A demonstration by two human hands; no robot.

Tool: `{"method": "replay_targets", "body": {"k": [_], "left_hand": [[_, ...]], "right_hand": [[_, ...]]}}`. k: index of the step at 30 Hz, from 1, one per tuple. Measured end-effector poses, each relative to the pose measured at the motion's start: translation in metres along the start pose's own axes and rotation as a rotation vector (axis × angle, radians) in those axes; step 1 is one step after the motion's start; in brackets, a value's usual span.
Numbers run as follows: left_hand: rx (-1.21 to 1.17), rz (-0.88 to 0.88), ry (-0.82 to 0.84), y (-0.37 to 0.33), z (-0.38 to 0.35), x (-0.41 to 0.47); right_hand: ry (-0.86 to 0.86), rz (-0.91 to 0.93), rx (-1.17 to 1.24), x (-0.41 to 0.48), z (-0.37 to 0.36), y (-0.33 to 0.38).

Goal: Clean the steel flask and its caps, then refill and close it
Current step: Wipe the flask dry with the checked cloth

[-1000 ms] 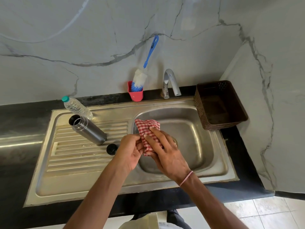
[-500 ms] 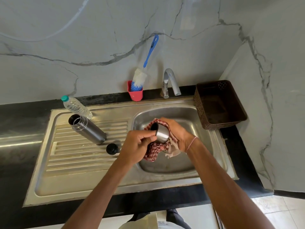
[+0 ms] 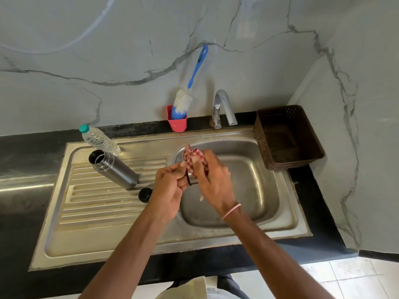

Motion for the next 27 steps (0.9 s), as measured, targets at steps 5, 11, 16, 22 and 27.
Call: {"method": "replay_targets", "body": {"k": [5, 11, 16, 22, 27], "left_hand": [[-0.283, 0.087, -0.135, 0.0, 0.006, 0.003], [-0.284, 0.09, -0.146, 0.0, 0.004, 0.0], [-0.144, 0.068, -0.107, 0.004, 0.006, -0.006], [-0.214, 0.099, -0.063, 0.014, -0.008, -0.016], [-0.248, 0.092, -0.042, 0.011, -0.014, -0.019]], "right_hand": [[0.054, 0.194, 0.018, -0.022, -0.019, -0.009], [-0.033, 0.098, 0.056, -0.02, -0.01, -0.004], [0.075, -0.093, 0.274, 0.0, 0.004, -0.003], [0.225, -0.494, 0.817, 0.014, 0.003, -0.022], [0.18, -0.601, 1.038, 0.006, 0.0, -0.024]]}}
Point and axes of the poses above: each hand's wrist, its own x-axis towards the middle knuckle, its own z-axis out of the back of the hand, y = z × x, the point moved 4 cm from there along x, towards the middle knuckle, and after that the axes turned 11 degrees about y, right-handed, at the moved point
